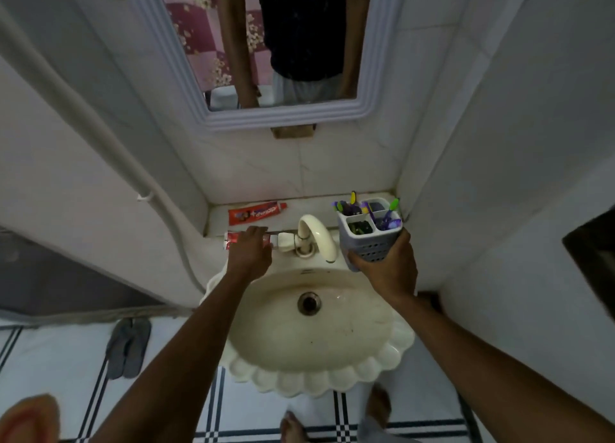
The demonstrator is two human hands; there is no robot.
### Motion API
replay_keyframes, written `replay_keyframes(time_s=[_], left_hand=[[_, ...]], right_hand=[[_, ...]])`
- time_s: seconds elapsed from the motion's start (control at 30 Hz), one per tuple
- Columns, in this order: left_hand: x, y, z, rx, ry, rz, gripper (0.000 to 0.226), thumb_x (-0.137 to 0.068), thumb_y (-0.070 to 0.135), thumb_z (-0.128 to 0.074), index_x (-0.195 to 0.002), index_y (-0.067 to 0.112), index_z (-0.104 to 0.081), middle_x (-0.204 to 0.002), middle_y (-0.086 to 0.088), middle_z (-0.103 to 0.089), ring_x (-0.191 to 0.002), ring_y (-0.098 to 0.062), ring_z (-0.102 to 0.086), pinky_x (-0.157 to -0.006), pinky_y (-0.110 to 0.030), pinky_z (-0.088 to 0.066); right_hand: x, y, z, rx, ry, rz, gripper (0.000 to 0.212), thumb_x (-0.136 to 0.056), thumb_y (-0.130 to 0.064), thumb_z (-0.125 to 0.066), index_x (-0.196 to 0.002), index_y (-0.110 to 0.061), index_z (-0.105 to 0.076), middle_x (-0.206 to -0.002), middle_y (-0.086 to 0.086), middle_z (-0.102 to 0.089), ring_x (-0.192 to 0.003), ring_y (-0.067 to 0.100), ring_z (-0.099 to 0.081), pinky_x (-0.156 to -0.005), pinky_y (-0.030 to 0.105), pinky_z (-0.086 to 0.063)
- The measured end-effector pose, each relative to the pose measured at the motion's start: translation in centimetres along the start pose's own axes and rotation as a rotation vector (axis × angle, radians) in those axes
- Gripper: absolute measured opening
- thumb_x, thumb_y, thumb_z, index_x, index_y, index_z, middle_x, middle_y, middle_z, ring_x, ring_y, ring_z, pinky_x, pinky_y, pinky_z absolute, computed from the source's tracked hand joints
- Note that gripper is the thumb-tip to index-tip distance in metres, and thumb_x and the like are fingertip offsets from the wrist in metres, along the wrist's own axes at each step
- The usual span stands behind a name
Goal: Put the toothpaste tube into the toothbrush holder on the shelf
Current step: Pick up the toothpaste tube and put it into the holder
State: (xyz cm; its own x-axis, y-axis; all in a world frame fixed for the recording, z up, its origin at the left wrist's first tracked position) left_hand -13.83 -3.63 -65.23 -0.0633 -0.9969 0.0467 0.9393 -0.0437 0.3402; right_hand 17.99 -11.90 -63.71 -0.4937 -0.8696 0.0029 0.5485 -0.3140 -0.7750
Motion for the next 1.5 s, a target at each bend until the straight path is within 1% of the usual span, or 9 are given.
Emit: replay_keyframes(time_s=[0.1,0.2,0.67,0.77,0.9,1.07,1.23,1.37,1.5], left_hand=[[-1.8,0.0,-0.5,-0.214,-0.096,-0.034,0.053,-0.103,0.020,-0.059,-0.155,0.016,-0.051,-0.153,-0.010,-0.056,-0.137,-0.036,-0.053,-0.112,-0.053,-0.041],[-2.5,-1.2,-1.6,-0.388,-0.147,-0.059,0.055,-0.094,0.015,-0.067,-0.148,0.020,-0.056,-0.138,-0.009,-0.058,-0.128,-0.032,-0.053,-0.107,-0.048,-0.042],[-2.1,-3.5,-2.1,-0.597,-0.231,-0.023,0.048,-0.091,0.027,-0.072,-0.135,0.016,-0.058,-0.134,-0.012,-0.059,-0.127,-0.032,-0.051,-0.108,-0.047,-0.042],[-0.7,-4.3,-1.5,-0.414,-0.268,0.126,0.040,-0.099,0.036,-0.064,-0.131,0.014,-0.056,-0.115,-0.010,-0.070,-0.105,-0.032,-0.065,-0.094,-0.046,-0.052],[1.7,-3.6,2.3,0.266,-0.257,0.352,0.054,-0.104,0.053,-0.060,-0.135,0.009,-0.056,-0.115,-0.017,-0.074,-0.091,-0.033,-0.075,-0.073,-0.040,-0.063],[3.5,4.7,9.4,0.794,-0.270,0.185,0.046,-0.104,0.056,-0.057,-0.138,0.025,-0.060,-0.105,-0.016,-0.079,-0.079,-0.024,-0.080,-0.065,-0.040,-0.064],[1.8,12.5,11.5,0.746,-0.394,-0.032,0.048,-0.097,0.027,-0.079,-0.140,0.016,-0.061,-0.119,-0.006,-0.072,-0.090,-0.026,-0.082,-0.071,-0.034,-0.067],[0.2,17.2,11.0,0.520,-0.241,-0.075,0.016,-0.092,0.011,-0.083,-0.105,0.004,-0.077,-0.095,-0.012,-0.081,-0.073,-0.022,-0.082,-0.072,-0.042,-0.069],[-1.4,19.4,8.9,0.322,-0.178,-0.139,0.009,-0.093,0.008,-0.077,-0.102,0.008,-0.078,-0.096,-0.011,-0.080,-0.080,-0.025,-0.080,-0.079,-0.049,-0.067]], right_hand=[[-0.6,0.7,-1.8,-0.042,-0.012,-0.011,0.135,-0.052,-0.070,-0.100,-0.157,-0.011,-0.039,-0.146,0.012,-0.063,-0.131,0.037,-0.066,-0.094,0.047,-0.063],[-0.6,1.5,-3.3,-0.100,-0.023,-0.013,0.131,-0.059,-0.057,-0.105,-0.159,-0.011,-0.035,-0.155,0.010,-0.058,-0.140,0.032,-0.062,-0.104,0.046,-0.061],[2.0,2.1,-4.3,-0.190,-0.076,-0.074,0.148,-0.057,-0.063,-0.105,-0.168,-0.022,-0.017,-0.165,0.005,-0.046,-0.143,0.023,-0.057,-0.108,0.041,-0.058],[2.0,1.6,-3.5,-0.212,-0.076,-0.035,0.140,-0.064,-0.062,-0.102,-0.170,-0.022,-0.019,-0.163,0.004,-0.045,-0.142,0.016,-0.052,-0.108,0.031,-0.052],[1.8,1.1,-2.7,-0.219,-0.069,-0.001,0.127,-0.072,-0.067,-0.096,-0.169,-0.027,-0.025,-0.160,-0.001,-0.046,-0.144,0.017,-0.052,-0.109,0.036,-0.055],[1.9,1.1,-2.2,-0.187,-0.094,-0.006,0.130,-0.069,-0.074,-0.094,-0.170,-0.029,-0.026,-0.159,-0.003,-0.049,-0.145,0.021,-0.052,-0.108,0.041,-0.057],[1.6,1.0,-1.7,-0.185,-0.143,-0.024,0.131,-0.069,-0.076,-0.092,-0.171,-0.031,-0.023,-0.161,0.000,-0.050,-0.146,0.024,-0.050,-0.104,0.041,-0.055],[1.3,1.0,-1.4,-0.145,-0.181,-0.018,0.132,-0.069,-0.078,-0.090,-0.171,-0.030,-0.022,-0.160,0.000,-0.051,-0.145,0.026,-0.051,-0.098,0.043,-0.056],[1.0,1.1,-1.0,-0.116,-0.188,-0.019,0.131,-0.069,-0.077,-0.091,-0.170,-0.028,-0.024,-0.161,0.001,-0.052,-0.144,0.028,-0.053,-0.099,0.045,-0.055]])
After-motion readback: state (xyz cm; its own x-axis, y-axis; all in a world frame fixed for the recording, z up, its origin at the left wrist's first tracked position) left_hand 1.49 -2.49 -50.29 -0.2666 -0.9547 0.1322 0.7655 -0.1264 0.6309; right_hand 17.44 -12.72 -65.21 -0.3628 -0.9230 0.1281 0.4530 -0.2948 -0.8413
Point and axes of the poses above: each hand's wrist, its own x-axis away from the middle knuckle, its own z-axis out of the back of the hand, y = z × x, the point moved 4 cm from there along -x, towards the middle knuckle
